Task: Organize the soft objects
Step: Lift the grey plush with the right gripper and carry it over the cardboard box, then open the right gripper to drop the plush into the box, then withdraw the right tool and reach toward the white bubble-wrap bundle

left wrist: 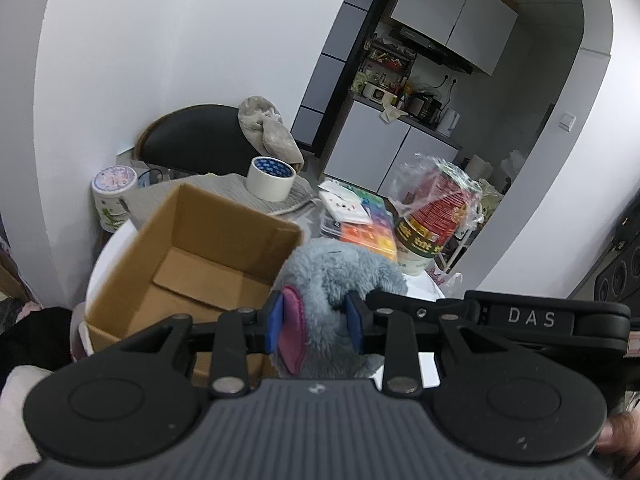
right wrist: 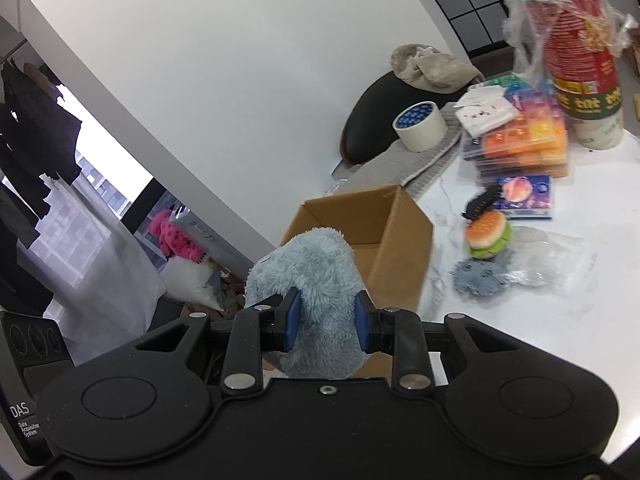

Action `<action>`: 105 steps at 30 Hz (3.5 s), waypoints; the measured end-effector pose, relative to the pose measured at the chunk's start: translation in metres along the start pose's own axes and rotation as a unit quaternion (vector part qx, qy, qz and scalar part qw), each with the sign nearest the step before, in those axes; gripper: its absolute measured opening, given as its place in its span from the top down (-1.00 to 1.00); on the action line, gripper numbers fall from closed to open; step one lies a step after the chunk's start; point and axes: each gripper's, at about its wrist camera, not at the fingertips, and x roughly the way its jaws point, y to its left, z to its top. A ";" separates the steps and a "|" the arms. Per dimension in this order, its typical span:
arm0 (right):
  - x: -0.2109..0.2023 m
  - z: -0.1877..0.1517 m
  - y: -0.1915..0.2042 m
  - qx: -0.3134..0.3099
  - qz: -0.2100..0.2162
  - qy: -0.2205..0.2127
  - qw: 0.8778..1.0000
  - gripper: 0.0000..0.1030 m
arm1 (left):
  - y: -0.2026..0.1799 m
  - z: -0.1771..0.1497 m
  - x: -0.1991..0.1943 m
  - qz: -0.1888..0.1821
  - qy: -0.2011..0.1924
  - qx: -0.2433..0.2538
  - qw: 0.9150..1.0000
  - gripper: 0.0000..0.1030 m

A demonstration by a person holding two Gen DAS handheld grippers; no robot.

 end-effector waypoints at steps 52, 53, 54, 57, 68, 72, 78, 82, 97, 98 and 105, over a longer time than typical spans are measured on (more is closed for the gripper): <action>0.152 0.057 0.004 0.091 -0.025 0.078 0.992 0.19 | 0.109 0.075 0.119 0.051 0.081 -0.028 0.995 0.34; 0.151 0.057 0.004 0.091 -0.020 0.074 0.993 -0.08 | 0.108 0.075 0.118 0.051 0.080 -0.027 0.995 0.29; 0.149 0.058 0.005 0.088 -0.019 0.068 0.994 -0.20 | 0.108 0.075 0.117 0.052 0.077 -0.028 0.995 0.28; 0.143 0.058 0.011 0.070 -0.026 0.053 0.996 -0.23 | 0.106 0.074 0.113 0.061 0.070 -0.023 0.995 0.23; 0.118 0.051 0.012 0.066 -0.023 0.047 0.996 -0.46 | 0.093 0.068 0.090 0.075 0.056 -0.017 0.995 -0.12; 0.103 0.048 0.009 0.056 -0.038 0.039 0.997 -0.60 | 0.088 0.065 0.079 0.089 0.046 -0.017 0.995 -0.42; 0.080 0.040 -0.001 0.051 -0.067 0.023 0.996 -0.74 | 0.079 0.056 0.065 0.101 0.036 -0.025 0.994 -0.59; 0.064 0.035 -0.004 0.039 -0.081 0.018 0.996 -0.82 | 0.069 0.044 0.052 0.112 0.018 -0.043 0.993 -0.64; 0.012 0.016 -0.027 -0.007 -0.112 0.003 0.994 -1.00 | 0.018 -0.002 0.037 0.124 0.005 -0.062 0.990 -0.75; 0.009 0.014 -0.028 -0.009 -0.112 0.002 0.994 -1.00 | 0.015 -0.004 0.036 0.125 0.006 -0.060 0.990 -0.75; -0.014 0.006 -0.041 -0.015 -0.117 0.002 0.993 -1.00 | -0.010 -0.018 0.035 0.125 0.009 -0.049 0.991 -0.76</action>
